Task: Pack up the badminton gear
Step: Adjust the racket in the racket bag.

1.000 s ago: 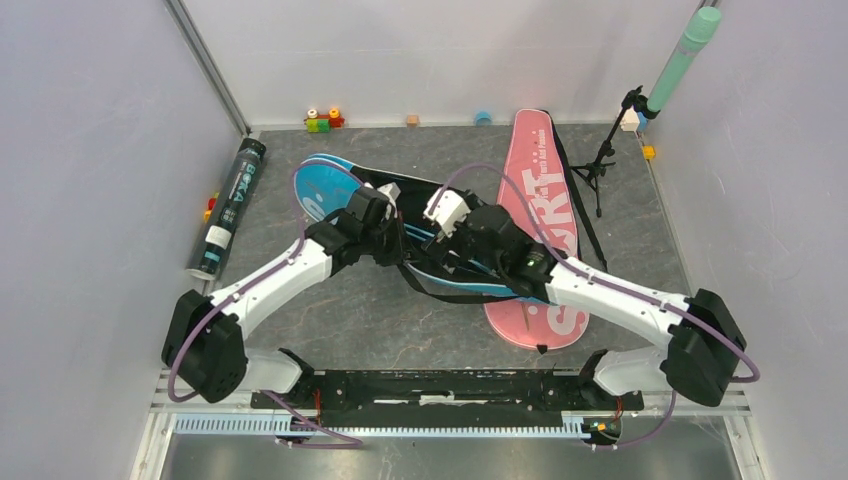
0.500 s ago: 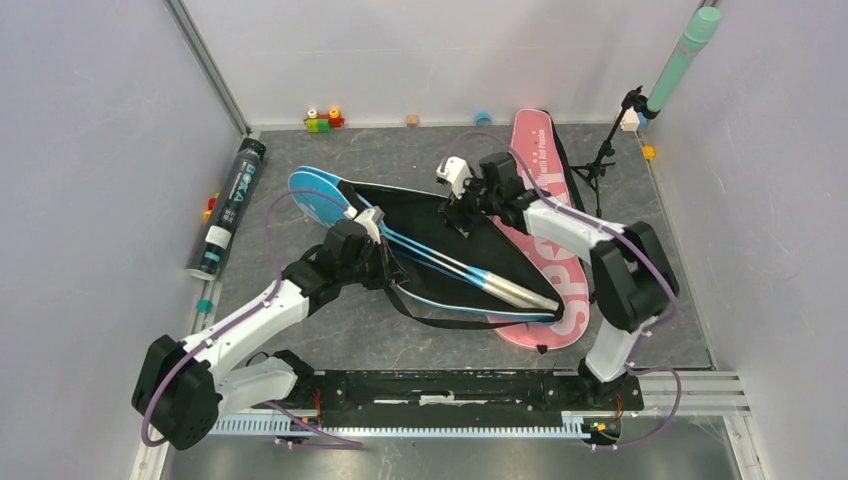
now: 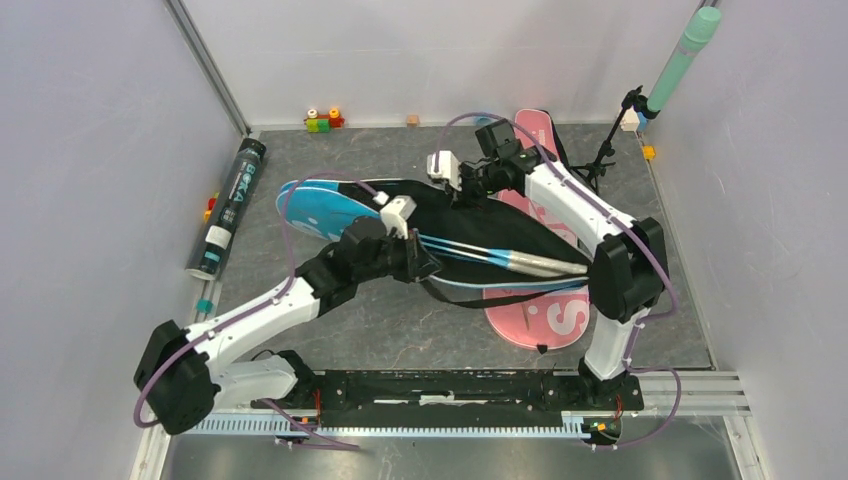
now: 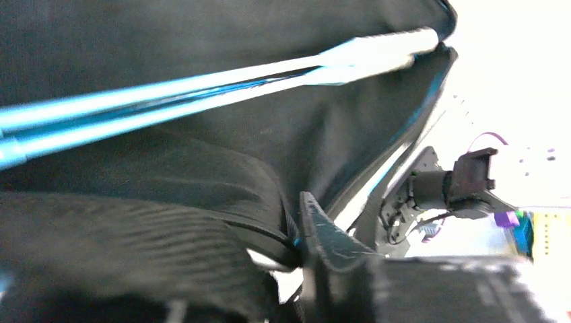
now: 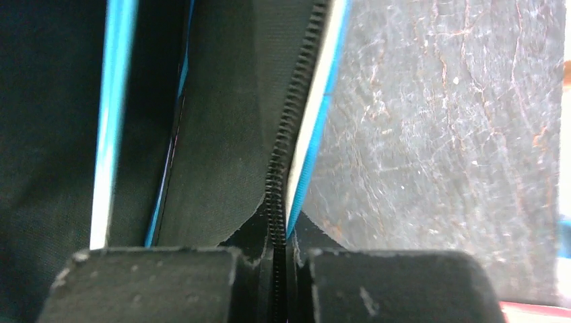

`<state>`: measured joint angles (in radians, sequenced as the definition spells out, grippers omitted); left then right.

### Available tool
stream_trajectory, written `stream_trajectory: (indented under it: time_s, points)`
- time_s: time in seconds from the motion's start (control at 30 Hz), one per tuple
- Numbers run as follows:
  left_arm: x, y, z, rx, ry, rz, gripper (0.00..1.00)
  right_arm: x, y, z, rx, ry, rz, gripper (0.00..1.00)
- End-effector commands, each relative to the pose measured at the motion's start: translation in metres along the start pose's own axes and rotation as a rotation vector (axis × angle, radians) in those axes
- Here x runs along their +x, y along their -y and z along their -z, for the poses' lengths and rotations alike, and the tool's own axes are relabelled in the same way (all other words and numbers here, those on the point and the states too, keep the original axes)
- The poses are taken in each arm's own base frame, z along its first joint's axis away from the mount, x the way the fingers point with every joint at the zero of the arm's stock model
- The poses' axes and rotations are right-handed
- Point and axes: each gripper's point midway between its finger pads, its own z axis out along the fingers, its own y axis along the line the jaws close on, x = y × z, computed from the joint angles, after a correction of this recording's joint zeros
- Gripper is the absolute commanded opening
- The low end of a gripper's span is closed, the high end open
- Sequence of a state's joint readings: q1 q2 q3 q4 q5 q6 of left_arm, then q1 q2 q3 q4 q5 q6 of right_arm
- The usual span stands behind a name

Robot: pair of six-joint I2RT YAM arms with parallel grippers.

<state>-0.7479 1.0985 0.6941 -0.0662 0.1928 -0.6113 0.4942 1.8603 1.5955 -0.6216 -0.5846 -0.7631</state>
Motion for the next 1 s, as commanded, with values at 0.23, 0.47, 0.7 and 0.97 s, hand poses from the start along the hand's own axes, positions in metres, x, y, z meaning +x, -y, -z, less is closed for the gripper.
stream_trajectory:
  time_s: [0.23, 0.47, 0.7, 0.97]
  points:
    - [-0.032, 0.031, 0.005, 0.012, 0.014, -0.265, 1.00, 0.088, -0.048, 0.070, -0.304, -0.171, 0.338, 0.00]
    - [-0.147, 0.045, 0.065, -0.163, 0.324, -0.823, 1.00, 0.112, -0.056, 0.077, -0.347, -0.204, 0.287, 0.00]
    - [-0.210, 0.039, 0.079, 0.043, 0.093, -1.376, 1.00, 0.119, -0.047, 0.083, -0.335, -0.200, 0.195, 0.00]
    - [-0.139, -0.052, 0.109, 0.163, -0.500, -1.604, 1.00, 0.125, -0.045, 0.084, -0.325, -0.206, 0.075, 0.00]
